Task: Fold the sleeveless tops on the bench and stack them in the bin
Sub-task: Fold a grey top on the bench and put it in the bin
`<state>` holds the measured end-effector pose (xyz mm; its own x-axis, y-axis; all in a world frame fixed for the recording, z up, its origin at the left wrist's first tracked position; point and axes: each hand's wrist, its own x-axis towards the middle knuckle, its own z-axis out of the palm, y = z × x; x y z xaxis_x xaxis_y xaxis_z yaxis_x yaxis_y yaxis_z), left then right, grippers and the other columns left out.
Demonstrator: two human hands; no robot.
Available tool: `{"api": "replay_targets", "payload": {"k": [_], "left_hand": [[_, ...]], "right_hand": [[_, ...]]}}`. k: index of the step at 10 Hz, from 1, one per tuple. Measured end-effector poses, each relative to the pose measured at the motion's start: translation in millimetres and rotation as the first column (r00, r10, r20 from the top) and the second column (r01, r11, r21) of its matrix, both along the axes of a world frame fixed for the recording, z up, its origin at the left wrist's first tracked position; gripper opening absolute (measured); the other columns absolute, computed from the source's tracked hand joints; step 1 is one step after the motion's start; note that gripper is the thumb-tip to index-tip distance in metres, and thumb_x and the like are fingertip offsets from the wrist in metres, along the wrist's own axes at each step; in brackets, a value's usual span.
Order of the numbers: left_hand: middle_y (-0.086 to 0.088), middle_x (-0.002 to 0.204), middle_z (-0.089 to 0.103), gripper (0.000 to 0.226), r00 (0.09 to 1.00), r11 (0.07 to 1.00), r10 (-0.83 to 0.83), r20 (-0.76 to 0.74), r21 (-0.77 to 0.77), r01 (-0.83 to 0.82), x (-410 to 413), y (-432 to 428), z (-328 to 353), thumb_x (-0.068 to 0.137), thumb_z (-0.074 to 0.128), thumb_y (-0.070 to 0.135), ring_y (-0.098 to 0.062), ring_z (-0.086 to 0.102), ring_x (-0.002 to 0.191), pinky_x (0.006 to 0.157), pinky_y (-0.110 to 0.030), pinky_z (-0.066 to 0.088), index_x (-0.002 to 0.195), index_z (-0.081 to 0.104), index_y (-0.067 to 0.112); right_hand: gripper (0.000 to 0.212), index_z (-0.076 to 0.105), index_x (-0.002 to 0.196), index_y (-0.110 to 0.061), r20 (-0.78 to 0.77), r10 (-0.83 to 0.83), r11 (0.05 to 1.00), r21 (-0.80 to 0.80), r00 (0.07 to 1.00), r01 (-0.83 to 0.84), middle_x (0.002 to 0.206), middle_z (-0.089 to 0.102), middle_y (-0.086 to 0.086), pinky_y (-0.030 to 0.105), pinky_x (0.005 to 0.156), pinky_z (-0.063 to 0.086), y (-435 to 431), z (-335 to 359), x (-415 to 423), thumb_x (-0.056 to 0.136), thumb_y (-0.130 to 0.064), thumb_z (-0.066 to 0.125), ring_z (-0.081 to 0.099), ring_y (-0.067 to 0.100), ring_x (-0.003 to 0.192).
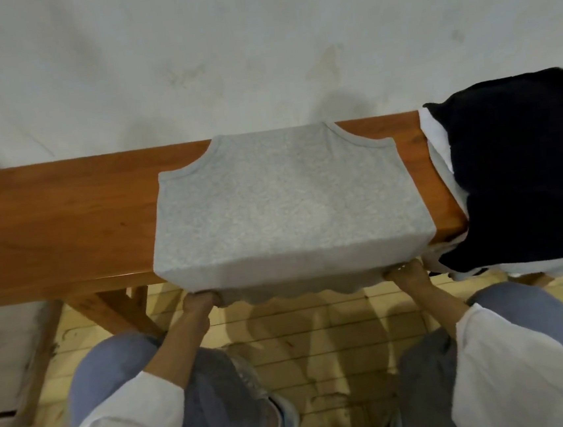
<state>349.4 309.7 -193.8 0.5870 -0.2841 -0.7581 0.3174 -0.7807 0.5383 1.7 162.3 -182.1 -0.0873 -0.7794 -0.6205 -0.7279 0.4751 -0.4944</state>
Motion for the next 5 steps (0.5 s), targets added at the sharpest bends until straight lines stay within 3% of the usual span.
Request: {"api": "replay_targets", "payload": {"k": [1,2,3,4,5], "left_hand": [[-0.021,0.144,0.040,0.054,0.999,0.999,-0.036,-0.029,0.038,0.037,-7,3,-13,0.086,0.053,-0.015,-0.038,0.035,0.133,0.110,-0.043,0.031,0.137,0.038,-0.010],[-0.022,0.150,0.031,0.050,0.997,0.993,0.042,-0.062,0.111,-0.035,-5,11,-34,0.090,0.054,-0.009,-0.036,0.032,0.137,0.112,-0.040,0.027,0.137,0.037,-0.011],[-0.021,0.148,0.033,0.035,0.988,0.990,0.082,-0.134,0.126,-0.065,-1,16,-38,0.099,0.046,0.008,-0.035,0.043,0.118,0.098,-0.039,0.033,0.131,0.041,-0.006],[-0.016,0.117,0.051,0.030,0.976,0.989,0.135,-0.170,0.086,-0.122,1,23,-37,0.099,0.047,0.024,-0.029,0.051,0.078,0.068,-0.039,0.043,0.120,0.048,0.002],[-0.020,0.105,0.055,0.018,0.965,0.979,0.200,-0.171,0.059,-0.193,0,28,-31,0.099,0.048,0.014,-0.026,0.054,0.068,0.057,-0.036,0.046,0.111,0.050,0.001]], "right_hand": [[0.025,0.043,0.073,-0.016,-0.109,0.270,0.963,0.024,0.957,-0.269,0.091,0.051,0.012,0.032,0.070,0.031,-1,-27,-1,0.086,-0.011,0.064,0.049,0.027,0.088],[0.014,0.056,0.087,-0.012,-0.177,0.413,0.909,0.147,0.893,-0.391,0.093,0.063,0.015,0.036,0.070,0.039,2,-56,-9,0.090,-0.026,0.058,0.057,0.034,0.094],[0.030,0.056,0.114,-0.011,-0.192,0.511,0.851,0.252,0.838,-0.461,0.115,0.063,0.012,0.036,0.074,0.041,3,-76,-19,0.091,-0.031,0.054,0.057,0.032,0.103],[0.028,0.055,0.118,0.000,-0.127,0.373,0.911,0.238,0.919,-0.337,0.111,0.062,0.016,0.035,0.072,0.048,12,-53,-10,0.095,-0.015,0.049,0.059,0.028,0.087],[0.020,0.051,0.075,-0.009,-0.127,0.294,0.942,0.209,0.947,-0.264,0.072,0.050,0.009,0.026,0.053,0.039,20,-40,-10,0.094,-0.003,0.046,0.042,0.016,0.056]]}}
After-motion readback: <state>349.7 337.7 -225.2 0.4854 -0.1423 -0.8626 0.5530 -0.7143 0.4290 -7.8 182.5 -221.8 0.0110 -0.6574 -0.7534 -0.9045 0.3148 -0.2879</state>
